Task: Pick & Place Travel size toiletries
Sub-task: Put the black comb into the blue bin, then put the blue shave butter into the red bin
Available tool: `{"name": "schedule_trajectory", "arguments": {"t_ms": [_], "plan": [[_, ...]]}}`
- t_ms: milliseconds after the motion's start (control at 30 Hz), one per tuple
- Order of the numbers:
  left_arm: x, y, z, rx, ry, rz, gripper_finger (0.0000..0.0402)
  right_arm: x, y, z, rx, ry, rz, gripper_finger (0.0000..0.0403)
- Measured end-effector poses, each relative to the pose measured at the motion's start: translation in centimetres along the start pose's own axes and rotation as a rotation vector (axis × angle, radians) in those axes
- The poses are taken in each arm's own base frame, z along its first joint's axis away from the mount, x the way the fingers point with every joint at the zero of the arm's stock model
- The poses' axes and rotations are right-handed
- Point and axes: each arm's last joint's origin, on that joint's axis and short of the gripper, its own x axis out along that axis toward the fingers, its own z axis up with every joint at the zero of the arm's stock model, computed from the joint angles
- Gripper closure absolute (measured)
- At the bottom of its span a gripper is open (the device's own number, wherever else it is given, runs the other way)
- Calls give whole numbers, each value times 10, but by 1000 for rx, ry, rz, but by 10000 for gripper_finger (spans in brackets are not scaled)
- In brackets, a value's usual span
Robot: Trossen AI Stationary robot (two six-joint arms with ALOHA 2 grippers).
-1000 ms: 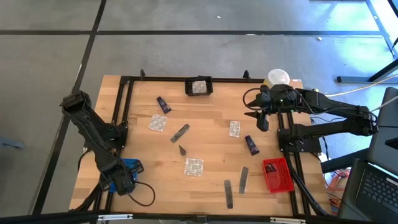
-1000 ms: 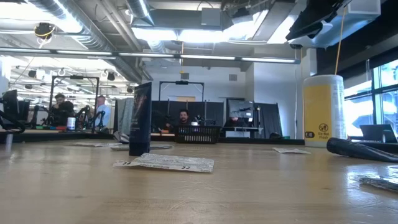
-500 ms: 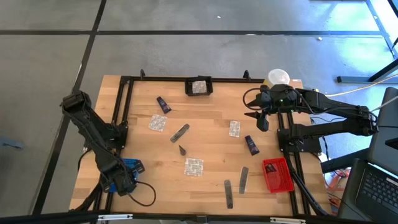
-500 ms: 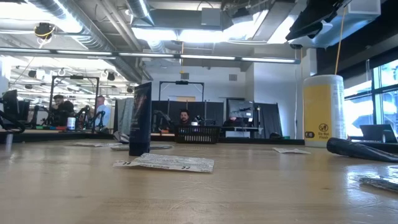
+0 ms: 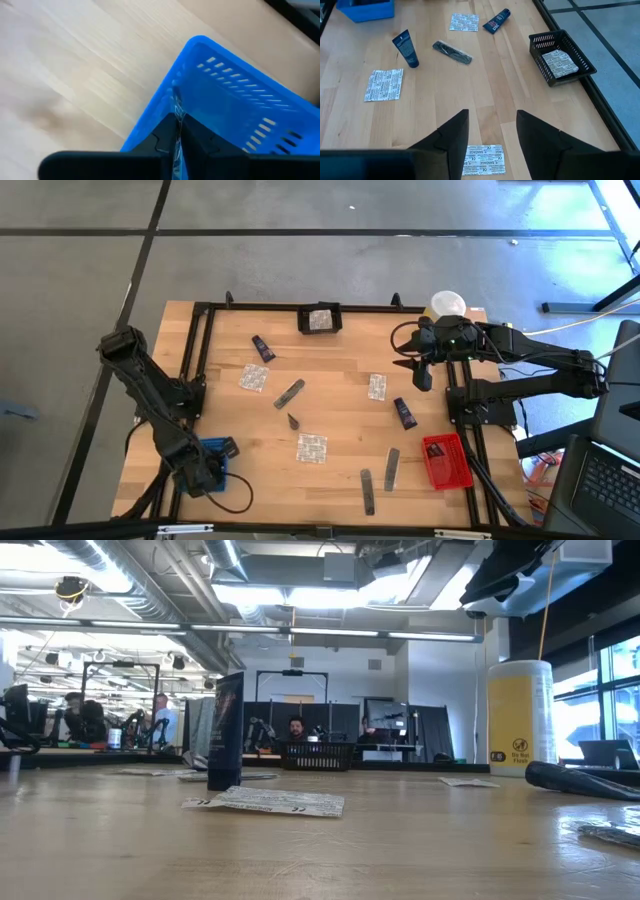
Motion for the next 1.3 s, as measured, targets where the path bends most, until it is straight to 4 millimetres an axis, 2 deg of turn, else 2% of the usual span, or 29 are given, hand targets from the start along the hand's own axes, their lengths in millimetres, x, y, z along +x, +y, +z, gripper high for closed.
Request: {"name": "schedule_trajectory", "arguments": {"t_ms": [300, 600, 733, 900, 1033, 1300], "plan": [[0, 0, 8, -40, -85, 22, 375, 0, 0, 0, 0, 0, 0, 253], [0, 0, 8, -63, -87, 21, 375, 0, 0, 0, 0, 0, 0, 263], [0, 0, 8, -133, -88, 18, 354, 0, 0, 0, 0, 0, 0, 267], [0, 0, 8, -201, -82, 4, 309, 0, 0, 0, 0, 0, 0, 271], [0, 0, 5, -197, -52, -15, 280, 0, 0, 0, 0, 0, 0, 273], [0, -1, 6, -143, -59, -24, 275, 0, 0, 0, 0, 0, 0, 260]]}}
